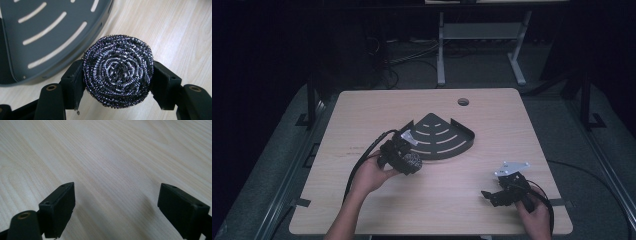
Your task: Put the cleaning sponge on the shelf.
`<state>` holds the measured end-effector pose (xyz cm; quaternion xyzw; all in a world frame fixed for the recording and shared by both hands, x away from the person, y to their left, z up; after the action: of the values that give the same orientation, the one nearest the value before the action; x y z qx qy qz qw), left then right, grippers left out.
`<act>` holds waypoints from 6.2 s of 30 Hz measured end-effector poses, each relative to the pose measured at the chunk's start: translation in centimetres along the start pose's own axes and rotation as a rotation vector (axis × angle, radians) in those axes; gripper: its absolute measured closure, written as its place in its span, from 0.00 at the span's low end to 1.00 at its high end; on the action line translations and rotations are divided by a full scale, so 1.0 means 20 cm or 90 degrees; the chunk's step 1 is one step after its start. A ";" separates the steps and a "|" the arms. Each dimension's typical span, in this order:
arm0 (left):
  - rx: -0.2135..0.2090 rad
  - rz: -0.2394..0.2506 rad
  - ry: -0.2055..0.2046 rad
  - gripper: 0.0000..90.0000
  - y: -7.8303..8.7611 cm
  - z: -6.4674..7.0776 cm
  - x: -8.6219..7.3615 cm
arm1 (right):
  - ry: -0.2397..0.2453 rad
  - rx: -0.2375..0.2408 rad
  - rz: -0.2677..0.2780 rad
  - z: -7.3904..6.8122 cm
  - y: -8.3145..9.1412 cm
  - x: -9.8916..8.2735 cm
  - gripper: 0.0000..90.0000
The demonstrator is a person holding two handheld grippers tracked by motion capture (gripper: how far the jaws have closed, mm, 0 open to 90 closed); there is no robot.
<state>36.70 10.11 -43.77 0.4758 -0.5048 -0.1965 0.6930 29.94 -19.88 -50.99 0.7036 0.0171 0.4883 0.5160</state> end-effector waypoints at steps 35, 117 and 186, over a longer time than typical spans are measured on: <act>-0.002 -0.017 -0.032 0.38 -0.04 -0.11 0.34 | -0.010 0.000 0.006 0.02 0.02 -0.01 0.16; 0.032 -0.043 0.098 0.37 -0.46 -0.40 0.25 | -0.005 0.004 0.010 0.02 0.03 0.00 0.16; 0.052 0.009 0.078 0.21 -0.18 -0.29 0.19 | -0.002 -0.005 0.000 0.02 0.02 -0.01 0.16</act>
<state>44.07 8.20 -45.04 0.5115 -0.4724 -0.1414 0.7037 29.97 -20.50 -50.78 0.7024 0.0145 0.4876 0.5184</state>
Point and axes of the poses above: each handheld gripper's, and its own axes: y roughly backward along the jaws, x roughly out of its top, z roughly to its right, the point moved 6 cm from there along -y, roughly forward along the jaws, and after that the axes turned 3 degrees about z, right-handed, at the moved point
